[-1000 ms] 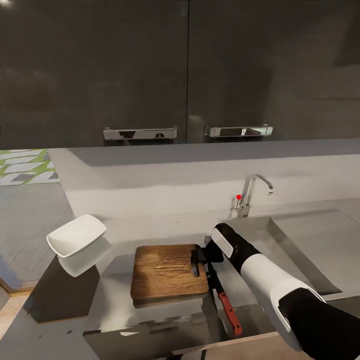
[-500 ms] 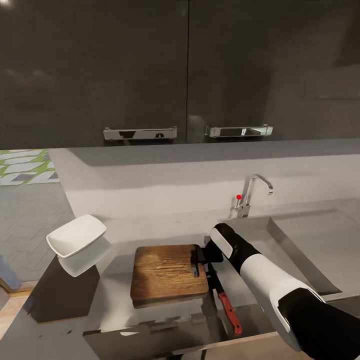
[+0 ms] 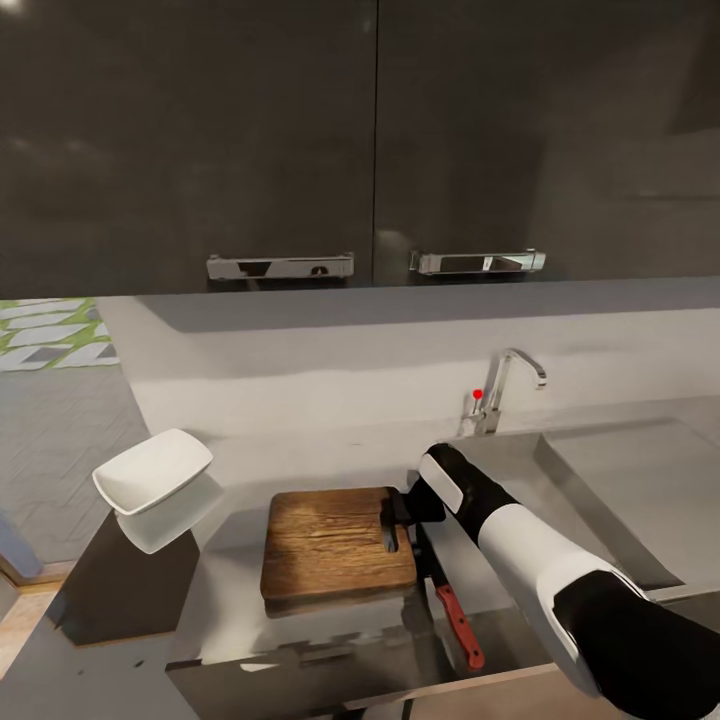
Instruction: In the kitchen, take the Vidalia onion out of the sink, dice it on the chopping board with the paring knife, put the diced onion into the bowl on the countertop, then place both the paring knife and the chopping board into the sink.
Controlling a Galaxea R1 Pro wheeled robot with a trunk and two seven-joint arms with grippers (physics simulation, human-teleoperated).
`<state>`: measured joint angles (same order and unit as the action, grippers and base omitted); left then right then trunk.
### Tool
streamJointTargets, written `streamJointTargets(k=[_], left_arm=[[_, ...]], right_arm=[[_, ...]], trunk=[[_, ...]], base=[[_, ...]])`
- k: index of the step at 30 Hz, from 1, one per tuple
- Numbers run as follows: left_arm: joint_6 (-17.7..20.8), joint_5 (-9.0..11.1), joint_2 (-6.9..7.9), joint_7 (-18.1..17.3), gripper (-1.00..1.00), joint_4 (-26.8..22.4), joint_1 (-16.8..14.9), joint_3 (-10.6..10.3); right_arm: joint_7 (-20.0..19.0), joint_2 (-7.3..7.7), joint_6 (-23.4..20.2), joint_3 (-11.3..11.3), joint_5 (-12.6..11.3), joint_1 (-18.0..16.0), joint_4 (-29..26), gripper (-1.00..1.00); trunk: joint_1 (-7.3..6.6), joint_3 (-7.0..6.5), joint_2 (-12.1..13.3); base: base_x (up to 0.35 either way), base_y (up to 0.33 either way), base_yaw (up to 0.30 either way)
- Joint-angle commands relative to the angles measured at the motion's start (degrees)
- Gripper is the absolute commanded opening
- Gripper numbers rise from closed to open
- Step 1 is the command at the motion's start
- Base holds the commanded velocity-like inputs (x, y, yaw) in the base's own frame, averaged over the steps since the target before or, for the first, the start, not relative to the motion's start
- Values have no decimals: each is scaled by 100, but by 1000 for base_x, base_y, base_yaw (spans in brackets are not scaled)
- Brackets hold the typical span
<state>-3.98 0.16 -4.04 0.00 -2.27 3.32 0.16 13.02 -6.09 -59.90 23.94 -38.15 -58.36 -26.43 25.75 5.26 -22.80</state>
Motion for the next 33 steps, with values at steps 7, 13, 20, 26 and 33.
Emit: streamJointTargets(k=[7,13,20,26,33], left_arm=[[-8,2,-34,0,100,-10,2,1],[-7,2,-44,0,100,-10,2,1],[-6,2,-45,0,100,-10,2,1],[-6,2,-48,0,100,-10,2,1],[-6,2,-49,0,100,-10,2,1]], right_arm=[[51,-2,-10,40,-91,-315,-3,-100],[52,-21,-10,40,-95,-357,2,-100],[52,-72,-10,32,-104,-360,171,-100],[52,-76,-10,31,-104,-360,271,-100],[52,-77,-10,31,-104,-360,392,-100]], trunk=[[3,12,-11],[3,12,-11],[3,12,-11],[3,12,-11],[3,12,-11]], base=[[0,0,0],[0,0,0],[0,0,0],[0,0,0],[0,0,0]])
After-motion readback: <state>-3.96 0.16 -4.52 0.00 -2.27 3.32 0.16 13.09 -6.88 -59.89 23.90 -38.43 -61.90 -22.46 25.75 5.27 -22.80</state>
